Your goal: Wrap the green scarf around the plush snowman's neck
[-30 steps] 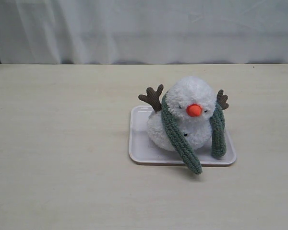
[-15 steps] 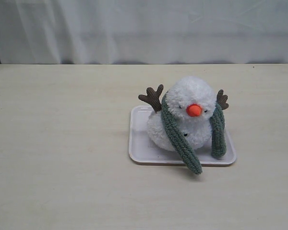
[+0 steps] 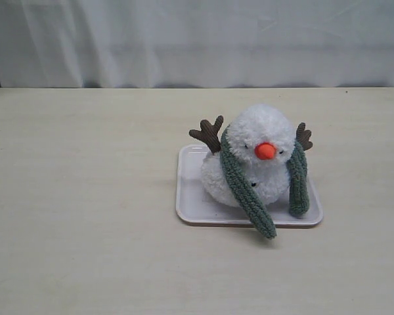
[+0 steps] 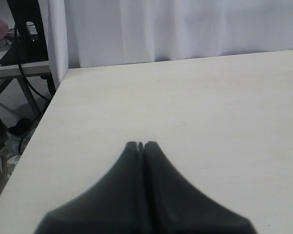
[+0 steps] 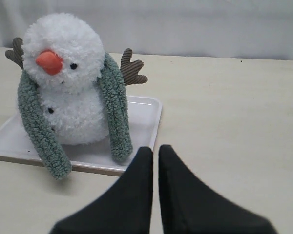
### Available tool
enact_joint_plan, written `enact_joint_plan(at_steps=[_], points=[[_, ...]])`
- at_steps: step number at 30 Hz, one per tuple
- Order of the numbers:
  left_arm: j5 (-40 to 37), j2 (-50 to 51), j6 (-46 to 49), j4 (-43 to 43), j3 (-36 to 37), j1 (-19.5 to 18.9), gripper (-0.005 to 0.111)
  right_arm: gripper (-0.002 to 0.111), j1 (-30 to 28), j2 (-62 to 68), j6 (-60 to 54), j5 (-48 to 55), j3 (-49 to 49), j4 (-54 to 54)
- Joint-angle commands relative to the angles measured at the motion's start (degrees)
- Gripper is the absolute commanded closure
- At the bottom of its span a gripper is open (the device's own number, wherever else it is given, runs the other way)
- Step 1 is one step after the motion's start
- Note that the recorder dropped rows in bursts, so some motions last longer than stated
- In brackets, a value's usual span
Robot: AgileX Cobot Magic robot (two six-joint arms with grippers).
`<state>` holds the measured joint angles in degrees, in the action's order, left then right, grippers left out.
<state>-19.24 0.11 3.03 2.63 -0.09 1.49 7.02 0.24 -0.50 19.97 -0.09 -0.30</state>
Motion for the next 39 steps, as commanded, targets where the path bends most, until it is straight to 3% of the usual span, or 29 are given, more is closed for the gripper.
enact_joint_plan(at_steps=[1, 7, 39], points=[[0.6, -0.1, 0.0, -0.2, 0.1, -0.1, 0.107, 0.104, -0.4, -0.2, 1.2, -0.6, 0.1, -0.6], [0.8, -0.1, 0.0, -0.2, 0.1, -0.1, 0.107, 0.104, -4.3, -0.2, 1.2, -0.4, 0.1, -0.6], [0.7, -0.1, 0.0, -0.2, 0.1, -0.1, 0.107, 0.104, -4.2, -0.2, 1.3, -0.4, 0.1, -0.6]])
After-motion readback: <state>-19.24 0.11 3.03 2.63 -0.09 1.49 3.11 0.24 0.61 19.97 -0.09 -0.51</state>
